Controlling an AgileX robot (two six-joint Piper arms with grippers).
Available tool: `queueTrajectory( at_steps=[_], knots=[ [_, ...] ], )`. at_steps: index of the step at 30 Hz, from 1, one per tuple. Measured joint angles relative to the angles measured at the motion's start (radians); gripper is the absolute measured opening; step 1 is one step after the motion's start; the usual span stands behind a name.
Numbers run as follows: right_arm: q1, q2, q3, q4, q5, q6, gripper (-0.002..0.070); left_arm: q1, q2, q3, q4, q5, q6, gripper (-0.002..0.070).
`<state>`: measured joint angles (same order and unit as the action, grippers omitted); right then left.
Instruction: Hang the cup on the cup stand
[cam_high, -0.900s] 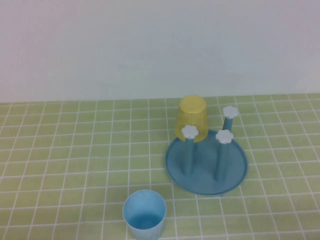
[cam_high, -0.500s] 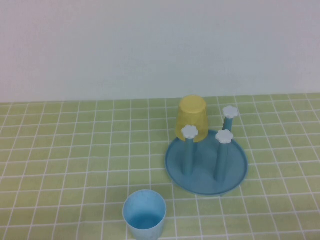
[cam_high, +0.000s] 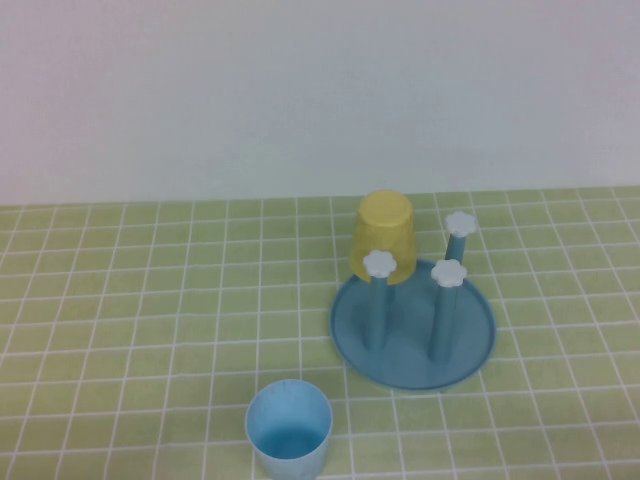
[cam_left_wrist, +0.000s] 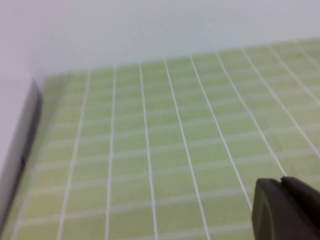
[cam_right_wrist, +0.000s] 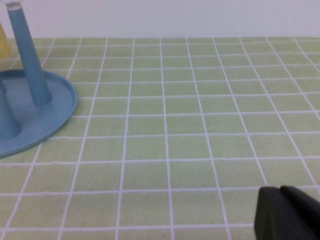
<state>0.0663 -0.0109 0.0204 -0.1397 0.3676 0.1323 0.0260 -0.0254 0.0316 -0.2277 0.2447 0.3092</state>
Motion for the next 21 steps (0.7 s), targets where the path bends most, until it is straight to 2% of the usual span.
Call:
queueTrajectory(
  at_steps=[4,10,16,21],
  knots=[
    [0.000,0.000,0.008,-0.004,-0.063,0.000,-0.0001,0.000,0.000,0.000,0.000,-0.156,0.000,0.0000],
    [0.000,0.000,0.008,-0.006,-0.328,0.000,-0.0001,0.000,0.000,0.000,-0.002,-0.374,0.011,0.0000],
    [0.000,0.000,0.008,-0.008,-0.621,0.000,-0.0001,0.000,0.000,0.000,-0.003,-0.406,0.015,0.0000],
    [0.000,0.000,0.008,-0.008,-0.712,0.000,-0.0001,0.000,0.000,0.000,-0.003,-0.485,-0.001,0.0000]
  ],
)
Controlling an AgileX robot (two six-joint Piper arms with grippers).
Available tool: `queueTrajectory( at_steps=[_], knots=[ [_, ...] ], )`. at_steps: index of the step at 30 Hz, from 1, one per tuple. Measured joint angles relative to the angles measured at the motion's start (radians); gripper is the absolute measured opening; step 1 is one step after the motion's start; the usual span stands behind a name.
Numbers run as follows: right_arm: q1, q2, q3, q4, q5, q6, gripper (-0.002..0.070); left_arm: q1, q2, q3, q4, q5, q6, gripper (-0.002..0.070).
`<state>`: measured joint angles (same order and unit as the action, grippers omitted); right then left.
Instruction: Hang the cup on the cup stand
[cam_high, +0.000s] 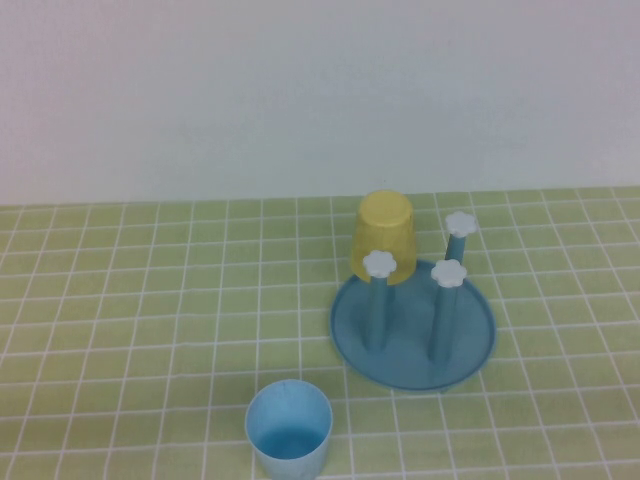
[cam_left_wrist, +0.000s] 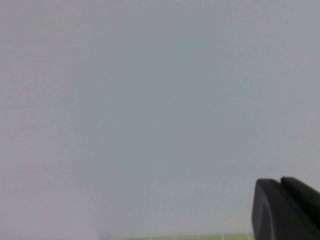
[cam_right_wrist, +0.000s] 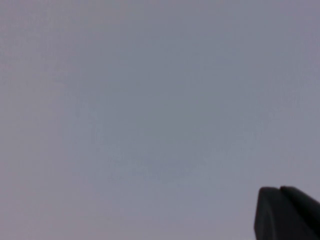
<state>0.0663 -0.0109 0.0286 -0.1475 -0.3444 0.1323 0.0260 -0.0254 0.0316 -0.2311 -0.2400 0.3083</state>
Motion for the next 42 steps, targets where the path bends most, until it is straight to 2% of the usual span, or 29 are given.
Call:
queueTrajectory(
  at_steps=[2,5,8,13,16,22,26,29,31,36,42],
  knots=[
    [0.000,0.000,0.000,0.000,-0.022,0.000,-0.0001,0.000,0.000,0.000,-0.013,-0.041,-0.008,0.0000],
    [0.000,0.000,0.000,0.000,-0.037,-0.012,-0.0001,0.000,0.000,0.000,-0.066,-0.112,-0.130,0.0000],
    [0.000,0.000,0.000,0.000,-0.027,-0.034,-0.0001,0.000,0.000,-0.019,-0.030,-0.091,-0.194,0.0000],
    [0.000,0.000,-0.003,0.000,0.060,-0.039,-0.0001,0.000,0.001,-0.160,-0.004,0.185,-0.168,0.0000],
    [0.000,0.000,-0.048,-0.001,0.198,-0.039,-0.0001,0.000,0.017,-0.281,0.056,0.336,-0.141,0.0000],
    [0.000,0.000,-0.197,-0.001,0.516,-0.043,-0.0001,0.000,0.144,-0.524,0.069,0.670,-0.120,0.0000],
    [0.000,0.009,-0.267,-0.001,0.714,-0.045,-0.0001,0.000,0.221,-0.588,-0.051,0.654,-0.114,0.0000],
    [0.000,0.060,-0.295,0.000,0.810,-0.045,-0.0001,0.000,0.260,-0.578,-0.153,0.596,-0.151,0.0000],
    [0.000,0.107,-0.307,0.021,0.849,-0.061,-0.0001,-0.001,0.291,-0.582,-0.219,0.600,-0.112,0.0000],
    [0.000,0.214,-0.327,0.185,0.922,-0.217,-0.0001,-0.001,0.416,-0.645,-0.378,0.774,0.030,0.0001],
    [0.000,0.343,-0.331,0.420,0.980,-0.515,-0.0001,-0.001,0.653,-0.790,-0.454,1.040,0.141,0.0024]
  ],
)
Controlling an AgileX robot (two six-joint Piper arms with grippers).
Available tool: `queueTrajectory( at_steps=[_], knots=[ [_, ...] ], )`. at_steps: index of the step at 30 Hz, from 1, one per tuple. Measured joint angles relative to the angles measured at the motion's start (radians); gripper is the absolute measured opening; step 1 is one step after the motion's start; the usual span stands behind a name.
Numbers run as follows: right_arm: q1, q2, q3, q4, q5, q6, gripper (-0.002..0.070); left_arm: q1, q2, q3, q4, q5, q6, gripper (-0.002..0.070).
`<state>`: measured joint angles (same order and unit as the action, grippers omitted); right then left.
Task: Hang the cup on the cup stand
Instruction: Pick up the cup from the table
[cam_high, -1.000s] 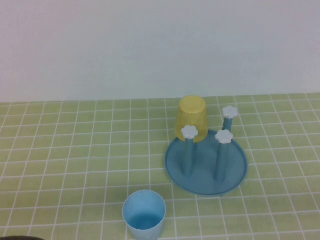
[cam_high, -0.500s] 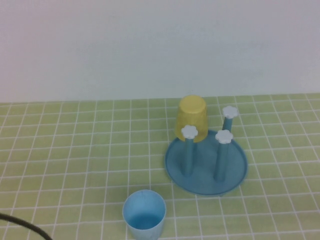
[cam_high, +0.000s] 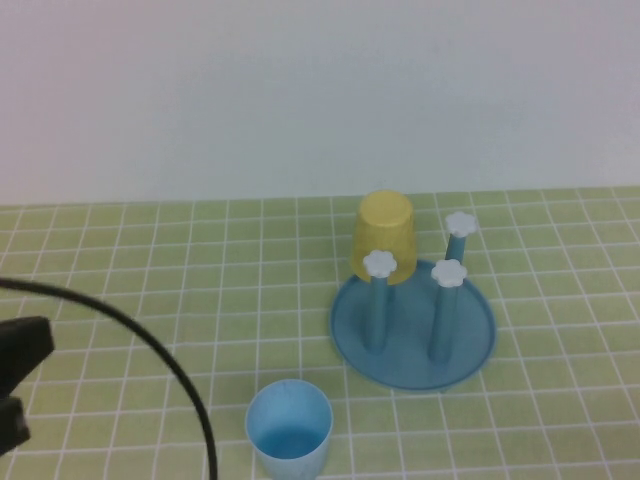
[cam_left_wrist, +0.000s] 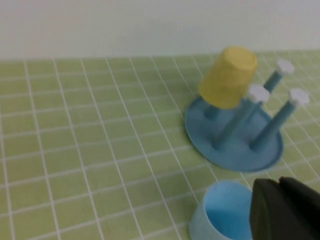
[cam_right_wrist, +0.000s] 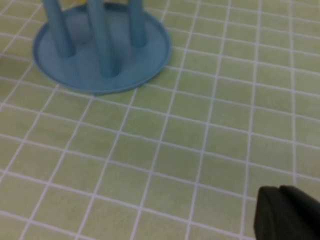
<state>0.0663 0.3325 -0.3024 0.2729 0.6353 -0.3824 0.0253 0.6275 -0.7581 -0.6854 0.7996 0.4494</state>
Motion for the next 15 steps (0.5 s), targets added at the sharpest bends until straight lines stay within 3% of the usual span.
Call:
queueTrajectory(
  at_steps=[9,15],
  knots=[
    [0.000,0.037,-0.002,0.217,0.002,-0.246,-0.0001,0.000,0.357,-0.257,-0.045,0.382,0.053,0.0331],
    [0.000,0.037,-0.005,0.234,0.004,-0.260,-0.0001,-0.051,0.498,-0.329,-0.037,0.352,0.069,0.0354]
  ],
)
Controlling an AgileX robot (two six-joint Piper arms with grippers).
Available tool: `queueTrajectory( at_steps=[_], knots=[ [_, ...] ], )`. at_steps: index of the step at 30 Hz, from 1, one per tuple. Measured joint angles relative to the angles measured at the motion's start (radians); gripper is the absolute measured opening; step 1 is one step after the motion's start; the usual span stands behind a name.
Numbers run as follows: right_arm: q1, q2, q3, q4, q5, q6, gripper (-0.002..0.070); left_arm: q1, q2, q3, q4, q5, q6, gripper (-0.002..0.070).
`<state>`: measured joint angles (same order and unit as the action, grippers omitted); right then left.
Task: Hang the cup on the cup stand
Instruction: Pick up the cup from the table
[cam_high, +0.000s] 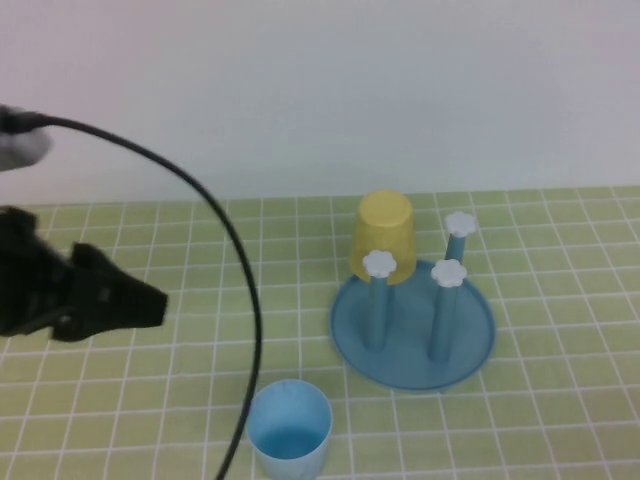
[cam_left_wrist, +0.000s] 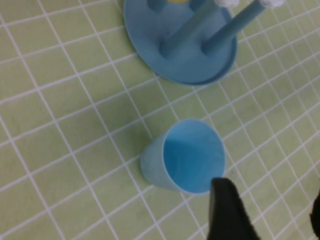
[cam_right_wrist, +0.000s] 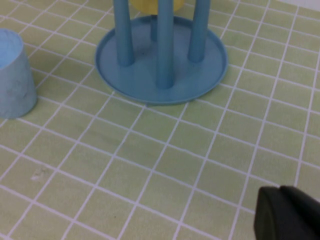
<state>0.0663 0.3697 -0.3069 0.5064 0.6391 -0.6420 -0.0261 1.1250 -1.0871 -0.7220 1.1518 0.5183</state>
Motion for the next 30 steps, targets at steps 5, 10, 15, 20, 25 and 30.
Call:
queueTrajectory(
  at_steps=[5,10,15,20,25,30],
  knots=[
    [0.000,0.000,0.000,0.000,0.000,0.000,-0.0001,-0.159,0.092,0.000,0.147,-0.138,-0.080,0.0354],
    [0.000,0.000,0.000,0.000,0.000,-0.002,-0.0001,-0.315,0.190,0.000,0.337,-0.235,-0.207,0.0354],
    [0.000,0.000,-0.001,0.000,0.000,-0.005,-0.0001,-0.404,0.297,0.000,0.360,-0.295,-0.225,0.0354],
    [0.000,0.000,-0.001,0.000,0.000,-0.008,-0.0001,-0.418,0.395,0.000,0.373,-0.317,-0.225,0.0354],
    [0.000,0.000,-0.001,0.000,0.000,-0.010,-0.0001,-0.418,0.447,0.000,0.403,-0.362,-0.213,0.0354],
    [0.000,0.000,-0.001,0.000,0.000,-0.012,-0.0001,-0.418,0.485,0.000,0.412,-0.371,-0.199,0.0354]
  ],
)
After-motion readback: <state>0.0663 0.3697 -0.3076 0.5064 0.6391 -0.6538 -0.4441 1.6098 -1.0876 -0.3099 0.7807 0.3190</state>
